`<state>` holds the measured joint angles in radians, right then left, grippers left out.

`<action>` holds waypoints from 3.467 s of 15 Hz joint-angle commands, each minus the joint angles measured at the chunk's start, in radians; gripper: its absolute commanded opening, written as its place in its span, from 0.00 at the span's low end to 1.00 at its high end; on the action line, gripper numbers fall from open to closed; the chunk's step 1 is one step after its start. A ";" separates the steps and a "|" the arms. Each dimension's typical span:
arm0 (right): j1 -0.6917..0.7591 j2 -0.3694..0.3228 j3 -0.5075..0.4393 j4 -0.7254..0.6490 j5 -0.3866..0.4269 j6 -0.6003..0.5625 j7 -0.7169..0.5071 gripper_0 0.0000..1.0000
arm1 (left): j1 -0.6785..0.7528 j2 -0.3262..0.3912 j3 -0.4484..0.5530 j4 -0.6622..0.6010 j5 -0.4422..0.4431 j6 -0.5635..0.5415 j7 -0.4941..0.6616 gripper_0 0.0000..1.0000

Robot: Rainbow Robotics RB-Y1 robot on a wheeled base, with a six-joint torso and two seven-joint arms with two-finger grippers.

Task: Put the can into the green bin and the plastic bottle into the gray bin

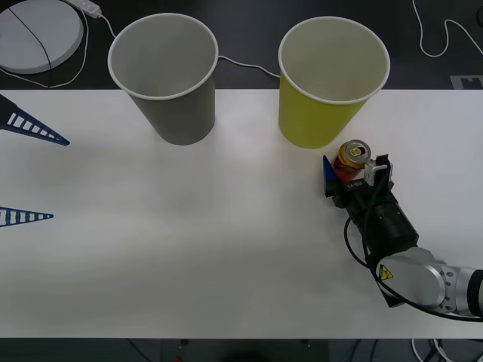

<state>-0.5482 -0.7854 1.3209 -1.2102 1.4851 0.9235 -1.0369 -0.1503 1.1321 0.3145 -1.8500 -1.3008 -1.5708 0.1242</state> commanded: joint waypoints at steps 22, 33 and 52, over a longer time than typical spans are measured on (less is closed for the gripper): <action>0.513 -0.408 -0.890 -0.720 0.170 -1.057 0.029 0.00 | 0.000 0.000 0.000 0.000 0.000 0.000 0.000 1.00; 0.626 -0.315 -1.540 -0.924 0.173 -1.914 -0.310 0.00 | 0.000 0.000 0.000 0.000 0.000 0.000 0.000 1.00; -0.032 -0.411 -1.445 -0.706 0.280 -2.474 -0.348 0.00 | 0.000 0.000 0.000 0.000 0.000 0.000 0.000 1.00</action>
<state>-0.5476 -1.1969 -0.1553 -1.9260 1.7576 -1.5513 -1.3853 -0.1503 1.1321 0.3145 -1.8500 -1.3008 -1.5708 0.1242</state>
